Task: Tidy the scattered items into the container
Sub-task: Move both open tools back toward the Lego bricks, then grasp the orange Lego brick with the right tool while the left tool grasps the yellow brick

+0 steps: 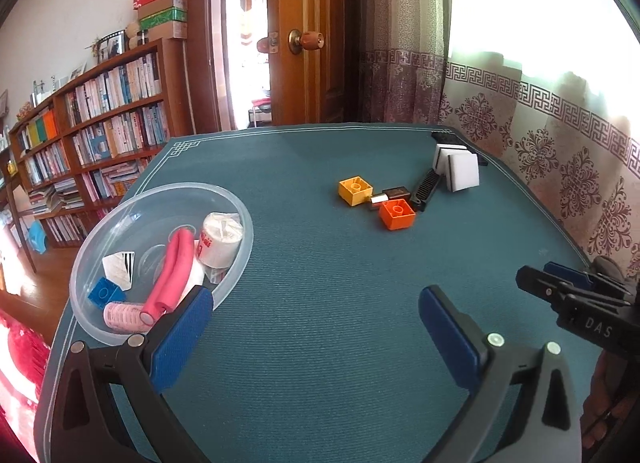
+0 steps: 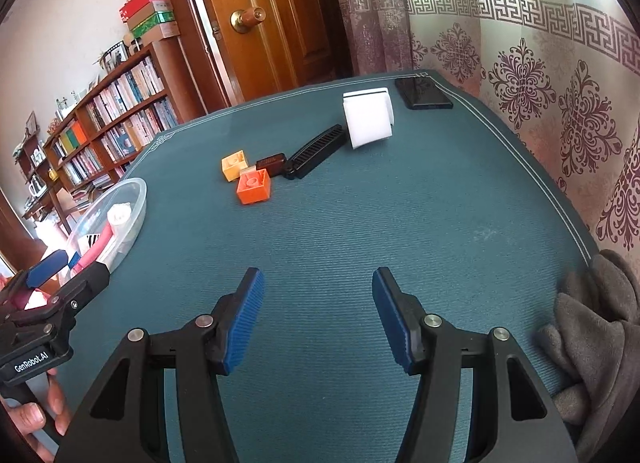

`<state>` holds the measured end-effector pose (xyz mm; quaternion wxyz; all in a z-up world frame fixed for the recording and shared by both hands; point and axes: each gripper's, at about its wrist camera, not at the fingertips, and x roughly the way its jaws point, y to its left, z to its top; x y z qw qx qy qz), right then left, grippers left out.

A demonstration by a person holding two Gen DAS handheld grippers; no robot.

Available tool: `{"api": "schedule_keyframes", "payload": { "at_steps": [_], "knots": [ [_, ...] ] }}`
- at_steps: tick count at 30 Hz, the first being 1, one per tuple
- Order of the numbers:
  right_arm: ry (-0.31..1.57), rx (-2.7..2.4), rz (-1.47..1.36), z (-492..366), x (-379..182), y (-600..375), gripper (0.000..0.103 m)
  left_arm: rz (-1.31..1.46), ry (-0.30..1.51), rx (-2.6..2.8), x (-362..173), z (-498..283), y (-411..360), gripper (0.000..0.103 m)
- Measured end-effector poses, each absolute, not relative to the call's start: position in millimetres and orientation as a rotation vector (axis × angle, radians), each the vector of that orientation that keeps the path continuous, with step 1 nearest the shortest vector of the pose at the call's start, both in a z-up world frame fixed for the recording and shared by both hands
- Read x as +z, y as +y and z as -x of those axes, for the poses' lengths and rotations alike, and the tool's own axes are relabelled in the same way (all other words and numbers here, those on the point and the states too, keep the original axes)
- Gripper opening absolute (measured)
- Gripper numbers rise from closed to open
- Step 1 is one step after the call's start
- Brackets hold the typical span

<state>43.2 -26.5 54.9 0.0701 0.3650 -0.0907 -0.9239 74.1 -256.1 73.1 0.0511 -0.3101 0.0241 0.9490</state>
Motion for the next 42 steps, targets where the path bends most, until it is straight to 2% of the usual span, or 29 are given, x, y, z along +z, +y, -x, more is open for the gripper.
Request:
{"api": "schedule_keyframes", "payload": {
  "at_steps": [15, 20, 36, 38, 42],
  "knots": [
    [-0.358, -2.704, -1.063, -21, 52, -25, 0.06, 0.995, 0.226, 2.836, 70, -45, -217, 0.103],
    [-0.251, -2.667, -1.041, 4, 50, -46, 0.06, 1.047, 0.17, 2.856, 66, -26, -227, 0.103],
    [-0.165, -2.606, -1.14, 110, 25, -103, 0.06, 1.021, 0.04, 2.876, 68, -22, -261, 0.103],
    [-0.166, -2.587, -1.175, 117, 20, -105, 0.052, 1.011, 0.028, 2.872, 70, -22, -262, 0.103],
    [-0.135, -2.582, -1.153, 104, 23, -106, 0.044, 1.008, 0.012, 2.865, 72, -24, -263, 0.103]
  ]
}}
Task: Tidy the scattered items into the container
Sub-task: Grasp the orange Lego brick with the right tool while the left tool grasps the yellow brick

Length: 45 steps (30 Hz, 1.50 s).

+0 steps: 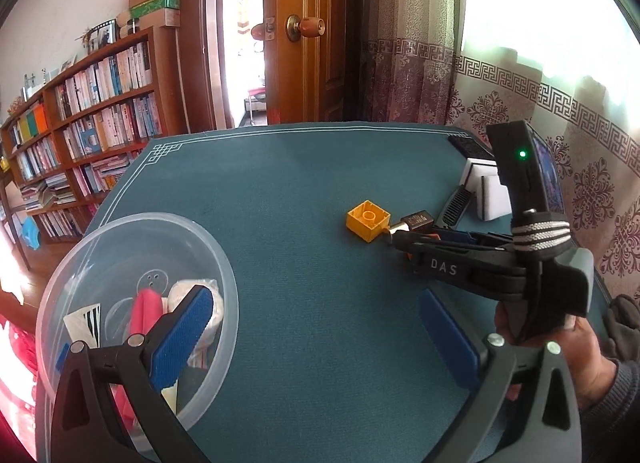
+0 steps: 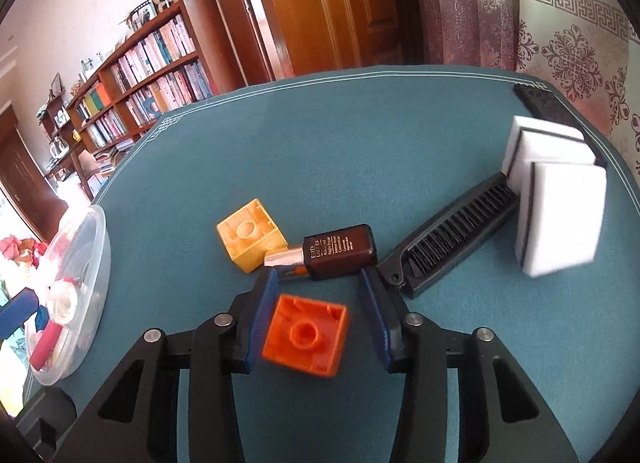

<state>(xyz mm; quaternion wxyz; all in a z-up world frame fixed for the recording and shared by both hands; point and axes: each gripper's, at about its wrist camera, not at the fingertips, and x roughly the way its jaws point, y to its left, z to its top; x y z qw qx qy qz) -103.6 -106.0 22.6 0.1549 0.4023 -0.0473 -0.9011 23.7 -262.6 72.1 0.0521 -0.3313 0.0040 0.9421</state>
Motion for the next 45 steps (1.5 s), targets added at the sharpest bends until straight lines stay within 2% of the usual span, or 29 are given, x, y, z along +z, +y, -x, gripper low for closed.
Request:
{"api": "schedule_keyframes", "payload": {
  "at_steps": [4, 10, 24, 28, 30, 31, 39, 45],
  "knots": [
    [-0.144, -2.562, -1.139, 73, 21, -99, 0.044, 1.002, -0.06, 2.823, 72, -32, -260, 0.103],
    [-0.141, -2.556, -1.141, 50, 20, -91, 0.044, 0.969, 0.025, 2.828, 77, -33, -241, 0.103],
    [-0.192, -2.592, -1.135, 21, 16, -49, 0.041, 1.102, 0.121, 2.791, 55, 48, -212, 0.103],
    [-0.21, -2.594, -1.131, 21, 14, -48, 0.041, 1.174, 0.065, 2.761, 40, 68, -213, 0.093],
    [-0.217, -2.59, -1.129, 21, 14, -47, 0.042, 1.186, 0.041, 2.757, 35, 74, -215, 0.076],
    [-0.224, -2.587, -1.128, 21, 13, -46, 0.042, 1.198, 0.031, 2.749, 32, 77, -216, 0.073],
    [-0.236, -2.584, -1.124, 21, 13, -42, 0.042, 1.147, -0.089, 2.704, 29, 79, -226, 0.069],
    [-0.233, -2.585, -1.125, 22, 13, -43, 0.042, 1.116, -0.021, 2.699, 30, 72, -221, 0.069]
  ]
}}
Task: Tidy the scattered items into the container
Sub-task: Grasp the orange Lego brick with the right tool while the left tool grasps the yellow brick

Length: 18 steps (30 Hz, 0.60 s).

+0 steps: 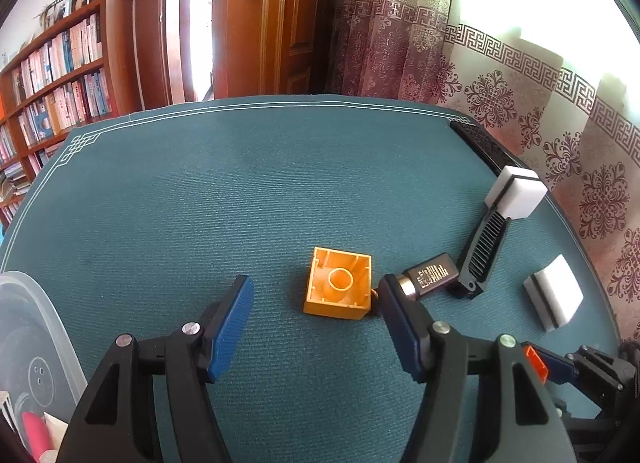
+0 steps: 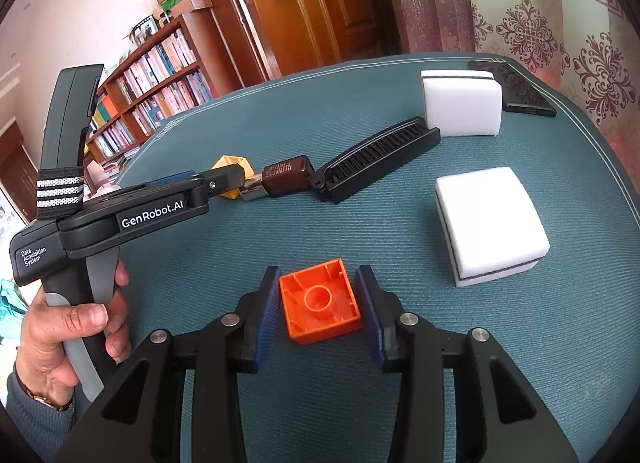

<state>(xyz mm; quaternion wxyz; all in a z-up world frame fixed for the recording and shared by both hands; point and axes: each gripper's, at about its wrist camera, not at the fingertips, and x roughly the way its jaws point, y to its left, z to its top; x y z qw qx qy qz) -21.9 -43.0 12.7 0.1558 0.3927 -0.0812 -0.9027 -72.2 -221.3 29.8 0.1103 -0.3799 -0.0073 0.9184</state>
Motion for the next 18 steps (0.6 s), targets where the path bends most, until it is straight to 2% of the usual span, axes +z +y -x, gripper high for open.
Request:
{"api": "schedule_keyframes", "payload": {
  "at_steps": [9, 18],
  "knots": [
    [-0.229, -2.587, -1.125, 24, 13, -43, 0.042, 1.147, -0.124, 2.689, 28, 81, -231, 0.069],
    [-0.231, -2.586, -1.124, 24, 14, -43, 0.042, 1.194, 0.023, 2.724, 24, 77, -224, 0.069]
  ]
}}
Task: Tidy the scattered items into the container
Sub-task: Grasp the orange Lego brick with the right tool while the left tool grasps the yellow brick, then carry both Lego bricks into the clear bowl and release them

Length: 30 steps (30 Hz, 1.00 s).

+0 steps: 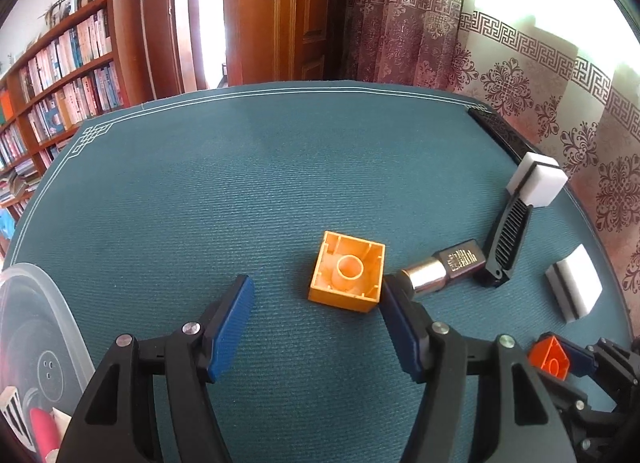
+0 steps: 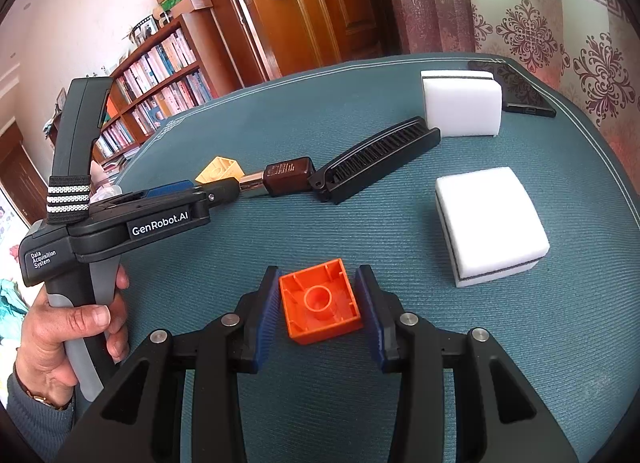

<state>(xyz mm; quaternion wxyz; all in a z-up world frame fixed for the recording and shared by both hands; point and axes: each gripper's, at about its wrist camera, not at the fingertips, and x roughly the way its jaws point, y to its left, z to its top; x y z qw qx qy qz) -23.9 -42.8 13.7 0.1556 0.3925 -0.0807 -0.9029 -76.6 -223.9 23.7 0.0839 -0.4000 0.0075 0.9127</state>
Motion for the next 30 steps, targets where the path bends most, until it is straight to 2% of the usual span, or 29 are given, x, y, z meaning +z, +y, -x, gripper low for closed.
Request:
{"api": "schedule_keyframes", "payload": {
  "at_steps": [5, 9, 17, 30],
  "knots": [
    [-0.223, -2.589, -1.126, 24, 14, -45, 0.042, 1.189, 0.037, 2.706, 22, 80, -219, 0.059],
    [-0.213, -2.594, -1.126, 23, 15, -45, 0.042, 1.175, 0.025, 2.685, 24, 80, -218, 0.037],
    [-0.212, -2.6, -1.123, 21, 16, -44, 0.04, 1.147, -0.044, 2.647, 32, 69, -216, 0.037],
    [-0.225, -2.621, -1.11, 20, 18, -41, 0.04, 0.951, -0.006, 2.81, 79, 17, -228, 0.037]
  ]
}}
